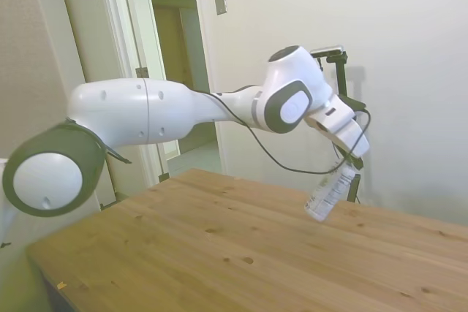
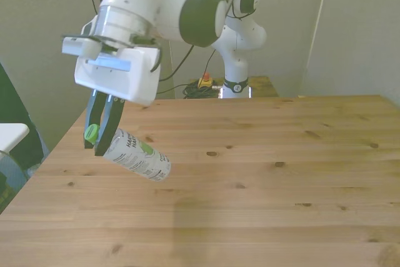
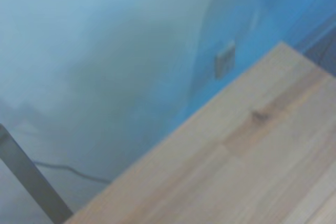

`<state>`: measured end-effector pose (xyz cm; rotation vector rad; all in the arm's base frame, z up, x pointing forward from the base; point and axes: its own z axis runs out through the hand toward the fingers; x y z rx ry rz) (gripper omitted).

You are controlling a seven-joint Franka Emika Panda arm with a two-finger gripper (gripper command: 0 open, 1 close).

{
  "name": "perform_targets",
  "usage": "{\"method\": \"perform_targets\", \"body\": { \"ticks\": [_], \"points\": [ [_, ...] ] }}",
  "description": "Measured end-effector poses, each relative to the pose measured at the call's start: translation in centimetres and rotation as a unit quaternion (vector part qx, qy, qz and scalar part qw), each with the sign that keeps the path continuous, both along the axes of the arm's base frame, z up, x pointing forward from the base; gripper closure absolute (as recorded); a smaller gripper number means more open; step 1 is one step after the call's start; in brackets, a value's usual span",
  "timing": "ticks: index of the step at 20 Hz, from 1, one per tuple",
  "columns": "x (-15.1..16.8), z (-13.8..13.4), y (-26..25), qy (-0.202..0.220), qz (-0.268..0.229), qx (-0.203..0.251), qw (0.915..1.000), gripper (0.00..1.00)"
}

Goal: Stand the water bottle

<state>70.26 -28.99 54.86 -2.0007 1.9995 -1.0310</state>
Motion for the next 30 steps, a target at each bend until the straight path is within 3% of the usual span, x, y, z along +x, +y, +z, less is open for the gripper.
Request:
{"method": "perform_targets", "body": {
  "ticks": [4, 6, 13, 19, 25, 28, 29, 30],
  "points": [
    [0.0, -1.9, 5.5, -0.027, -0.009, -0.044, 0.9986, 1.00],
    [-2.7, -2.5, 8.0, -0.019, 0.000, -0.047, 0.9987, 1.00],
    [-7.4, -7.1, 12.5, -0.072, 0.007, -0.073, 0.9947, 1.00],
    [-6.5, -7.2, 17.5, -0.113, -0.013, -0.132, 0.9847, 1.00],
    [-5.4, -11.5, 21.2, -0.124, -0.035, -0.165, 0.9778, 1.00],
    [-5.3, -12.2, 20.8, -0.128, -0.038, -0.168, 0.9766, 1.00],
    [-5.3, -12.2, 20.7, -0.130, -0.037, -0.168, 0.9765, 0.00],
    [-5.4, -12.2, 20.5, -0.129, -0.038, -0.169, 0.9764, 0.00]
  ]
}}
